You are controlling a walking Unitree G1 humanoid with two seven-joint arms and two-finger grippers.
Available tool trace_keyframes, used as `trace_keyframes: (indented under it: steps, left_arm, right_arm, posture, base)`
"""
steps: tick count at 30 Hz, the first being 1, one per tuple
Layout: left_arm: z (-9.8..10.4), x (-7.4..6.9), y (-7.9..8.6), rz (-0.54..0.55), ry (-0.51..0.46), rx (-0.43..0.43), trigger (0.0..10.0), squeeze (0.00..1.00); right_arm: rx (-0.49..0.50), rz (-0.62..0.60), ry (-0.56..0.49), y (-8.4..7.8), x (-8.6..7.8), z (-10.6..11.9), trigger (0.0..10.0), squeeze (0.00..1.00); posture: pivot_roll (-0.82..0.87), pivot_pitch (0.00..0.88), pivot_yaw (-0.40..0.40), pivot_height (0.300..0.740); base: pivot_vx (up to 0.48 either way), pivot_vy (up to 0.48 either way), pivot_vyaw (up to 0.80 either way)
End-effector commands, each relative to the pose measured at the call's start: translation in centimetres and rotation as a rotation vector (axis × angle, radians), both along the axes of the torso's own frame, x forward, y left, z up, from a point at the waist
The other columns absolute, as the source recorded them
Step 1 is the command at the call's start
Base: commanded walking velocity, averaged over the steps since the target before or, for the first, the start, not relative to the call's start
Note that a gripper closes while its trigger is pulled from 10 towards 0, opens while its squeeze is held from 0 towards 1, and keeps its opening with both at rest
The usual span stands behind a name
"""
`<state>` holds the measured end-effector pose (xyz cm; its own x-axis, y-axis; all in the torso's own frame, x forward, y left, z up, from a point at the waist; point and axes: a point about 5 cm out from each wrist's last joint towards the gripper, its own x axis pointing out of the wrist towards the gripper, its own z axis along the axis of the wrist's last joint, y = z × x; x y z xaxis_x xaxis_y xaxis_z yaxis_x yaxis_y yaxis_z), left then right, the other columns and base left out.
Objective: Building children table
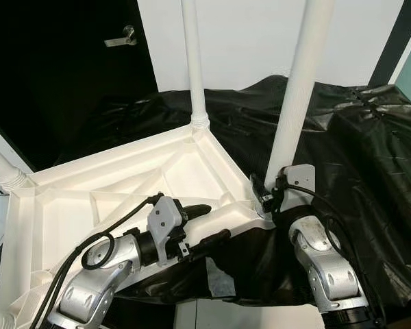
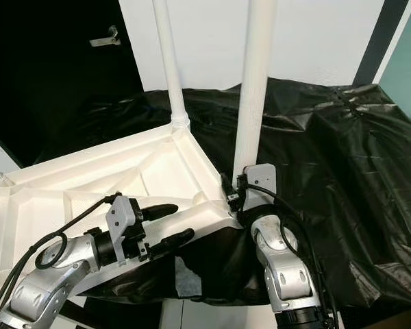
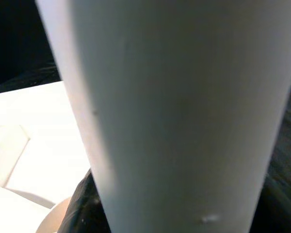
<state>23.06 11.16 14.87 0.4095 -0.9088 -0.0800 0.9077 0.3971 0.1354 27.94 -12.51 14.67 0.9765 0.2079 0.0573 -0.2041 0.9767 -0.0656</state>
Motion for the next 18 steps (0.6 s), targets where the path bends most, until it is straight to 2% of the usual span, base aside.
trace_keyframes:
  steps: [1, 7, 10, 18]
  left_arm:
    - [0.1, 0.1, 0.2, 0.000, -0.012, 0.007, 10.0, 0.00]
    - [0.2, 0.2, 0.2, 0.005, -0.018, 0.009, 10.0, 0.00]
    - [0.4, 0.5, 0.4, 0.021, -0.028, 0.010, 10.0, 0.00]
    - [0.6, 0.6, 0.6, 0.029, -0.034, 0.008, 10.0, 0.00]
  right_arm:
    - [0.000, -0.012, 0.049, -0.2, 0.2, -1.1, 10.0, 0.00]
    - [-0.013, 0.006, 0.060, 0.1, 0.2, -1.6, 10.0, 0.00]
    - [-0.076, 0.090, 0.035, 0.9, -0.8, -2.9, 10.0, 0.00]
    - [-0.101, 0.162, 0.012, 1.0, -1.9, -4.3, 10.0, 0.00]
  posture:
    - [-0.01, 0.000, 0.034, 0.740]
    - [-0.01, 0.000, 0.033, 0.740]
    - [-0.01, 0.000, 0.035, 0.740]
    - [-0.01, 0.000, 0.044, 0.740]
  base:
    - [0.000, 0.000, 0.00]
    - [0.000, 0.000, 0.00]
    - [0.000, 0.000, 0.00]
    - [0.000, 0.000, 0.00]
